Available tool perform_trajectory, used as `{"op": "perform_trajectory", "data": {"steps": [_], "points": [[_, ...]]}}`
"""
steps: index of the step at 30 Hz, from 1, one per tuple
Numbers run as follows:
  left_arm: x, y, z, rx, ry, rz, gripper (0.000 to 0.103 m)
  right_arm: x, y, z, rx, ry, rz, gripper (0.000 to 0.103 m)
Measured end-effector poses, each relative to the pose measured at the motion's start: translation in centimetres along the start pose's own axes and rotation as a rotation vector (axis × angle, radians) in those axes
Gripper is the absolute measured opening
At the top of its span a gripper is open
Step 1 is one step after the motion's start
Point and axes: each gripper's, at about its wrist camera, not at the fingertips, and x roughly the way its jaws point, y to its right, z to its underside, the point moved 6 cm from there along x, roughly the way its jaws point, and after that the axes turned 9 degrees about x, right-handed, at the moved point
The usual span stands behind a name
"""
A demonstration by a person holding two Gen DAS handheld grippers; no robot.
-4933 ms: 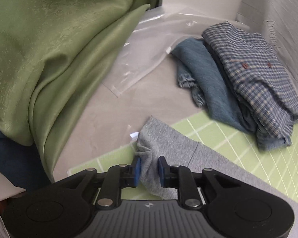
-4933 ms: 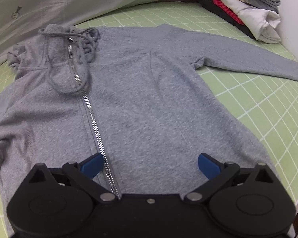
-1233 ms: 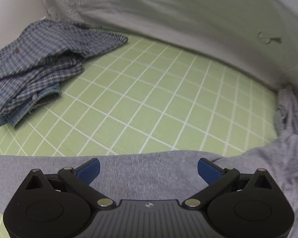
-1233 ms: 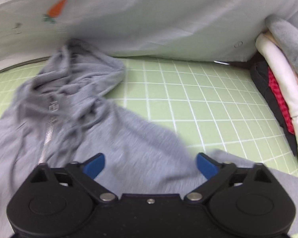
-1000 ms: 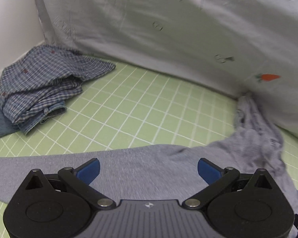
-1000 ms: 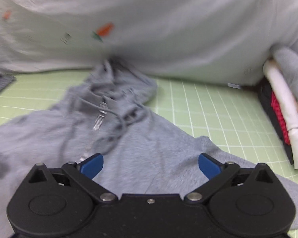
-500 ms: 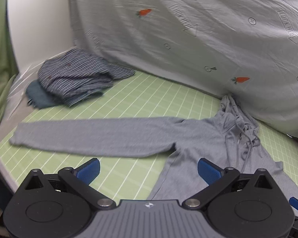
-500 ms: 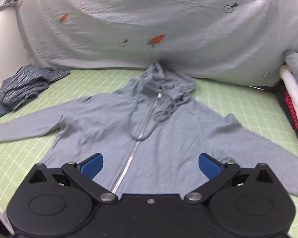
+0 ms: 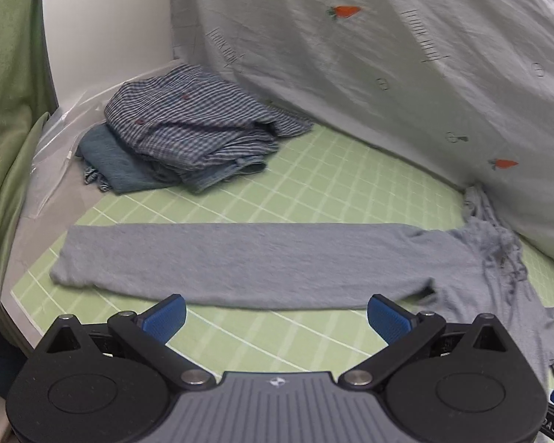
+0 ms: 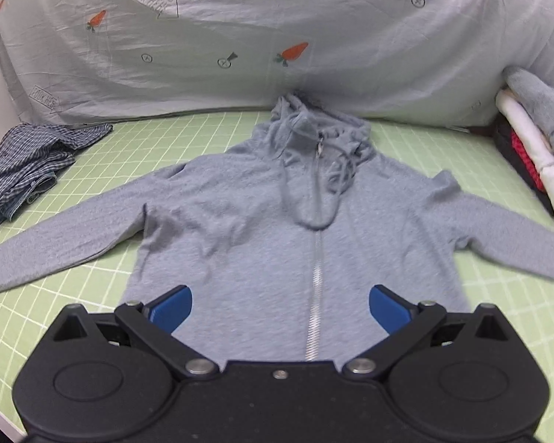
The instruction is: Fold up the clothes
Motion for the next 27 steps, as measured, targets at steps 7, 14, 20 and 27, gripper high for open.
{"op": "perform_trajectory", "data": {"steps": [7,14,20,27], "points": [[4.3,-7.8,-1.1,0.018,-0.09,0.001,0.103,1.6,-5.2,1.9,0.055,-0.055,0.109,0.103],[9.1,-13.5,0.6,-0.009,-0.224,-0.001,0.103,2.9,-7.9,3.1,0.026,-0.119,0.198,0.103],[12.0,-15.8,1.5,0.009,-0.278,-0.015,0.103,3.4,-10.3,3.7,-0.021,-0.145,0.23,0.103],[13.0,-15.9,1.6,0.069,-0.268,-0.043,0.103,2.9,-11.2,4.9,-0.042,-0.176,0.26,0.103]]}}
